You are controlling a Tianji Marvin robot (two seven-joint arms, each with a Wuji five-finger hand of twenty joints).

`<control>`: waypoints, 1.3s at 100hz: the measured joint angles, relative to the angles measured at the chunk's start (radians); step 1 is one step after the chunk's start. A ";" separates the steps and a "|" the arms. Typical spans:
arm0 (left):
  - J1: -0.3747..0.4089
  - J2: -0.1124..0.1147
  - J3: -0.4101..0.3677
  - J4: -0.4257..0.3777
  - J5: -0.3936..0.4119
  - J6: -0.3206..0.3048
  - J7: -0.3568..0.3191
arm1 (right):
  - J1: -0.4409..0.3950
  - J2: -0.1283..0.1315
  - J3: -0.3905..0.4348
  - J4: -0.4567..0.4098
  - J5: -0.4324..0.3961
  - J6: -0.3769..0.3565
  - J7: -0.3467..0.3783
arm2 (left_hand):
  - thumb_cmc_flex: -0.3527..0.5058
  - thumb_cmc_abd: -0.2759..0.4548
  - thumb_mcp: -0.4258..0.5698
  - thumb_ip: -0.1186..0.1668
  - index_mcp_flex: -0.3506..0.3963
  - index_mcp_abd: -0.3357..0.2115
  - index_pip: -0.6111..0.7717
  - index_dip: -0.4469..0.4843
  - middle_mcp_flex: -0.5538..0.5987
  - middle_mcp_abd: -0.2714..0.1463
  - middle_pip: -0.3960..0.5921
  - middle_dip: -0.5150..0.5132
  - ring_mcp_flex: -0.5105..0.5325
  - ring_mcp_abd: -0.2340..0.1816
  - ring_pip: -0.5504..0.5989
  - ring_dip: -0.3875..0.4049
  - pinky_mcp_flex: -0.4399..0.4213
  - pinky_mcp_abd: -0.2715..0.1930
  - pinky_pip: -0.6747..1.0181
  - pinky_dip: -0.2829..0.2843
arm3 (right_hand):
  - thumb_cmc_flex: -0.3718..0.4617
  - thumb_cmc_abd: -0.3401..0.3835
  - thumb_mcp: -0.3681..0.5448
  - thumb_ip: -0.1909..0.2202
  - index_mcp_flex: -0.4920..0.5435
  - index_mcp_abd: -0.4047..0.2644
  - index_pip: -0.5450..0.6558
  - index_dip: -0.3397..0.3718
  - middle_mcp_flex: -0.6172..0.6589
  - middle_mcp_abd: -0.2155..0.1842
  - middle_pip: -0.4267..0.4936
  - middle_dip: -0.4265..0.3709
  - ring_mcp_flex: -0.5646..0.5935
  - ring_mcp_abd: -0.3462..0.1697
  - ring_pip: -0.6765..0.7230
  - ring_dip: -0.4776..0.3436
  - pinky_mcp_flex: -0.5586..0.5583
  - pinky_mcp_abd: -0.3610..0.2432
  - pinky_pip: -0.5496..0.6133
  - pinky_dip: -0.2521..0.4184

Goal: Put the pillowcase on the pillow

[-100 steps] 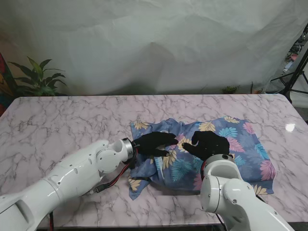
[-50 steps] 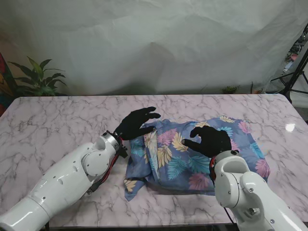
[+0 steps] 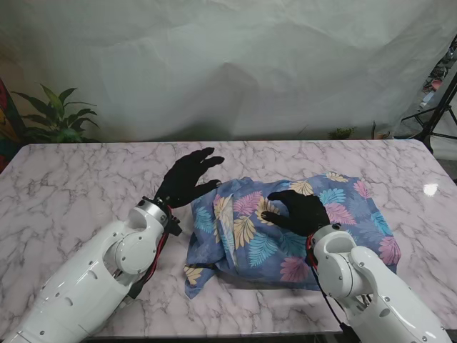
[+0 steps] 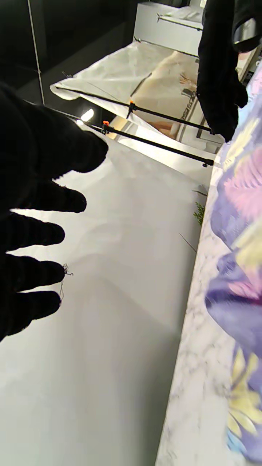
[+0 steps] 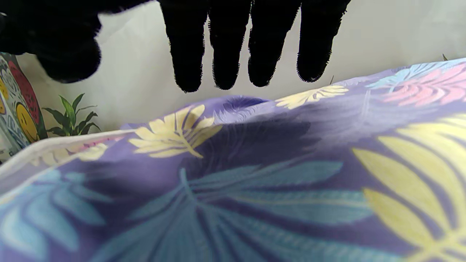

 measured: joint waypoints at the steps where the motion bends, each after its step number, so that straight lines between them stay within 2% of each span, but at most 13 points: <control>1: 0.003 0.001 -0.002 0.000 0.000 0.001 -0.003 | 0.002 0.000 -0.002 0.005 -0.002 -0.002 0.000 | 0.000 0.000 0.000 0.000 0.000 0.000 -0.004 0.000 0.000 0.000 -0.001 0.000 0.000 0.001 -0.002 0.000 0.000 0.000 -0.008 0.000 | 0.000 0.000 0.000 0.000 0.000 0.000 0.000 0.000 0.000 0.000 0.000 0.000 -0.001 0.000 0.000 0.000 0.000 0.000 0.000 0.000; 10: 0.025 0.005 -0.025 -0.004 -0.003 0.023 -0.030 | 0.028 0.002 -0.027 0.043 -0.007 -0.015 0.007 | 0.000 0.000 0.000 0.000 0.000 0.000 -0.031 0.000 0.000 0.000 -0.014 0.000 -0.001 0.002 -0.013 0.000 -0.001 0.009 -0.026 0.000 | 0.000 0.000 -0.001 0.001 -0.017 0.000 -0.010 -0.002 -0.014 0.000 -0.001 0.000 -0.013 0.000 0.000 0.000 -0.007 0.000 -0.003 -0.002; 28: 0.050 0.010 -0.047 -0.005 -0.044 0.085 -0.046 | 0.116 0.005 -0.116 0.152 0.043 -0.036 0.015 | 0.000 0.000 0.000 0.000 0.000 0.018 -0.058 0.000 -0.002 0.013 -0.025 0.000 -0.003 0.008 -0.023 0.000 -0.009 0.012 -0.045 0.000 | 0.000 0.009 -0.034 0.010 -0.050 0.000 -0.014 -0.016 -0.038 -0.010 -0.037 -0.023 -0.028 -0.001 0.000 -0.001 -0.026 0.002 -0.012 -0.012; 39: 0.056 0.010 -0.054 0.000 -0.064 0.111 -0.061 | 0.192 0.004 -0.191 0.239 0.068 -0.038 -0.014 | 0.000 0.000 0.000 0.000 0.000 0.019 -0.069 0.000 -0.002 0.014 -0.025 0.000 -0.003 0.012 -0.025 0.000 -0.010 0.013 -0.057 0.000 | 0.000 0.009 -0.041 0.010 -0.061 0.000 -0.014 -0.025 -0.038 -0.011 -0.060 -0.034 -0.040 -0.001 0.000 -0.001 -0.041 0.000 -0.012 -0.012; 49: 0.058 0.011 -0.054 0.013 -0.078 0.120 -0.062 | 0.259 -0.006 -0.251 0.313 0.115 -0.031 -0.047 | 0.000 0.000 0.000 0.000 0.002 0.019 -0.076 0.000 -0.002 0.014 -0.025 0.000 -0.003 0.016 -0.032 0.000 -0.010 0.013 -0.057 0.000 | 0.000 0.018 -0.051 0.010 -0.062 -0.001 -0.014 -0.026 -0.038 -0.012 -0.070 -0.036 -0.041 -0.010 0.000 -0.001 -0.051 -0.017 -0.012 -0.012; 63: 0.063 0.010 -0.054 0.029 -0.085 0.134 -0.057 | 0.330 -0.028 -0.311 0.386 0.132 -0.007 -0.082 | 0.000 0.000 0.000 0.000 0.011 0.019 -0.086 0.000 -0.002 0.016 -0.025 0.000 -0.003 0.017 -0.032 0.000 -0.010 0.013 -0.069 0.000 | 0.000 0.018 -0.064 0.010 -0.083 -0.001 -0.026 -0.028 -0.038 -0.013 -0.083 -0.044 -0.052 -0.021 0.000 -0.001 -0.048 -0.026 -0.012 -0.012; 91: 0.085 0.005 -0.068 0.048 -0.099 0.137 -0.029 | 0.401 -0.061 -0.371 0.452 0.186 0.056 -0.121 | 0.000 0.000 0.000 0.000 0.018 0.023 -0.089 0.000 -0.002 0.024 -0.025 0.000 -0.003 0.017 -0.032 0.000 -0.010 0.013 -0.069 0.012 | 0.000 0.018 -0.059 0.010 -0.083 -0.002 -0.036 -0.038 -0.038 -0.013 -0.105 -0.048 -0.050 -0.024 0.000 -0.001 -0.039 -0.026 -0.012 -0.012; 102: 0.090 0.004 -0.072 0.054 -0.110 0.133 -0.027 | 0.397 -0.071 -0.348 0.444 0.194 0.066 -0.120 | 0.000 0.000 0.000 0.000 0.018 0.023 -0.092 0.000 -0.002 0.024 -0.026 0.000 -0.003 0.017 -0.032 0.000 -0.010 0.014 -0.069 0.012 | 0.000 0.018 -0.052 0.010 -0.083 -0.002 -0.037 -0.038 -0.038 -0.013 -0.107 -0.049 -0.050 -0.024 0.000 -0.001 -0.038 -0.026 -0.011 -0.012; 111: 0.091 0.004 -0.074 0.061 -0.114 0.126 -0.027 | 0.346 -0.074 -0.281 0.372 0.195 0.085 -0.130 | 0.000 0.000 0.000 0.000 0.018 0.023 -0.092 0.000 -0.002 0.024 -0.025 0.000 -0.003 0.017 -0.032 0.000 -0.010 0.023 -0.081 0.012 | 0.000 0.018 -0.052 0.020 -0.083 -0.002 -0.037 -0.038 -0.038 -0.012 -0.108 -0.049 -0.050 -0.024 0.000 -0.001 -0.038 -0.010 -0.011 -0.012; 130: 0.097 0.004 -0.078 0.063 -0.115 0.127 -0.027 | 0.187 -0.062 -0.164 0.130 0.020 0.117 -0.167 | 0.000 0.000 0.000 0.000 0.018 0.023 -0.099 0.003 -0.002 0.025 -0.025 0.000 -0.014 0.019 -0.043 0.000 -0.011 0.023 -0.103 0.012 | 0.000 0.018 -0.052 0.020 -0.082 -0.002 -0.037 -0.038 -0.038 -0.012 -0.108 -0.049 -0.050 -0.024 0.000 -0.001 -0.038 -0.010 -0.011 -0.012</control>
